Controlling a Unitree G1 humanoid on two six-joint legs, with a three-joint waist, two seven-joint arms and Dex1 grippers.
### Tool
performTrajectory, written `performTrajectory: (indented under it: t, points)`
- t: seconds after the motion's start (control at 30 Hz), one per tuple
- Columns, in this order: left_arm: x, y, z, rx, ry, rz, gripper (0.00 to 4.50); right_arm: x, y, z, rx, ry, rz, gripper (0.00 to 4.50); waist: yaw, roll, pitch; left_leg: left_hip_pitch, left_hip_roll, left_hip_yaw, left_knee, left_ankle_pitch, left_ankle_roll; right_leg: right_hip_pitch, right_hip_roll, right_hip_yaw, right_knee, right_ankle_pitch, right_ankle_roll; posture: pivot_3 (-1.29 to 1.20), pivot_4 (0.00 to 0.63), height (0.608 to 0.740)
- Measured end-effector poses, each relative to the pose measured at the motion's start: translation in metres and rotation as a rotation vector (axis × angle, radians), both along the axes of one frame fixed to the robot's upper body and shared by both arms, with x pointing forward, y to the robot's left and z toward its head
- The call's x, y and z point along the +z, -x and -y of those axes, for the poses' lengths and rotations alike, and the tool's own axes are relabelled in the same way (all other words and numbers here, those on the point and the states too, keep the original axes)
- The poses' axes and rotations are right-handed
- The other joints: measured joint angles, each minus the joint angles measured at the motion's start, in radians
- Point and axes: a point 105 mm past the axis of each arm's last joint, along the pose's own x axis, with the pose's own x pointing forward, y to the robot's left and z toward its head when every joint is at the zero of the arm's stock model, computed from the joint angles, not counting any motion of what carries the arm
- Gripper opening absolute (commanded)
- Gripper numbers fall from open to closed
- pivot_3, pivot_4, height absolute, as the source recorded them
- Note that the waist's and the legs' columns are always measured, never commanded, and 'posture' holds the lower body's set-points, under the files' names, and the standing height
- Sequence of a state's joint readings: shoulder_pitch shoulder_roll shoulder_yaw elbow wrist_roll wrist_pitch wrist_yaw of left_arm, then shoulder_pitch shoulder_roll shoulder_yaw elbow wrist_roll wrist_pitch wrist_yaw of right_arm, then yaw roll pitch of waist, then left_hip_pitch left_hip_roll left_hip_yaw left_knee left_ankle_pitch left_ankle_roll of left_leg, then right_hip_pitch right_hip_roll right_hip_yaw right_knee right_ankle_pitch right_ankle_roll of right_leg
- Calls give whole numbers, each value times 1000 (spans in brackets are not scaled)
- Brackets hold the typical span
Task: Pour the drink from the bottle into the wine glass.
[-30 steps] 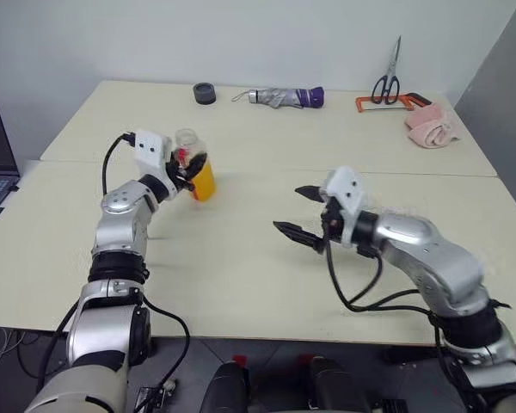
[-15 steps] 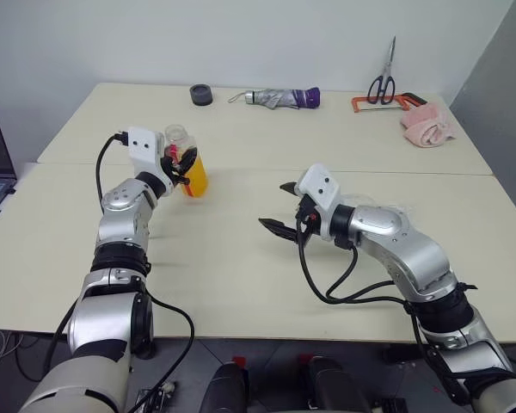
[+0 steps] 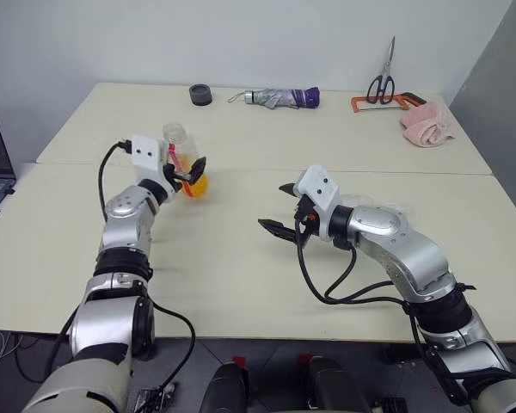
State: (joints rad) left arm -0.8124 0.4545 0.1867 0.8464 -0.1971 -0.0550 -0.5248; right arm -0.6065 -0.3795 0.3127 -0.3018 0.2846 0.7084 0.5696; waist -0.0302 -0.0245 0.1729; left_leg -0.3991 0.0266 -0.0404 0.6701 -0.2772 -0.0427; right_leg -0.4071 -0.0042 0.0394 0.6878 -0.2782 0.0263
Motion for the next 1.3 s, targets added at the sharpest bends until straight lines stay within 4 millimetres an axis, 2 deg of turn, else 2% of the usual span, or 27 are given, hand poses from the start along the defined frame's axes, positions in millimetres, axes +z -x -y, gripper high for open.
performTrajectory:
  t: [0.27,0.47,0.7,0.83,0.97,1.07,1.23,1.3]
  points:
    - [-7,12,-4,31,-31,37,4474,-11,9,11,-15,28,-8,4500,1,0,0,0,0,-2,0,0,0,0,-1,0,0,0,0,0,150,740]
    - [-25,33,-11,73,-81,46,4474,-28,24,30,-33,76,-10,4500,1,0,0,0,0,-4,0,0,0,0,-1,1,0,0,0,0,150,740]
    - [-28,60,-8,75,-107,75,4474,-33,35,45,-57,109,52,4500,1,0,0,0,1,-4,0,0,0,1,-1,1,0,0,0,0,150,740]
    - [-35,85,8,-3,-139,65,4474,-19,41,63,-102,109,133,4500,2,0,0,1,2,-5,0,0,0,1,-1,1,-1,0,0,0,150,740]
    - [-27,96,37,-159,-163,72,4474,-13,47,79,-146,171,216,4500,9,0,0,1,0,-4,0,0,0,3,-1,0,-1,0,0,0,150,740]
    - [-19,102,63,-356,-153,40,4474,-23,47,111,-278,292,266,4500,16,-1,0,1,0,-1,0,0,0,3,-1,0,-1,0,0,0,150,740]
    - [-7,110,85,-619,-208,0,4474,-50,34,172,-501,658,371,4500,6,0,0,4,1,4,-1,0,0,2,1,3,-1,0,0,0,150,740]
    - [-5,114,96,-716,-237,-3,4474,-53,28,181,-548,741,429,4500,-2,0,0,5,2,5,-3,0,-1,2,3,4,0,-1,0,0,150,740]
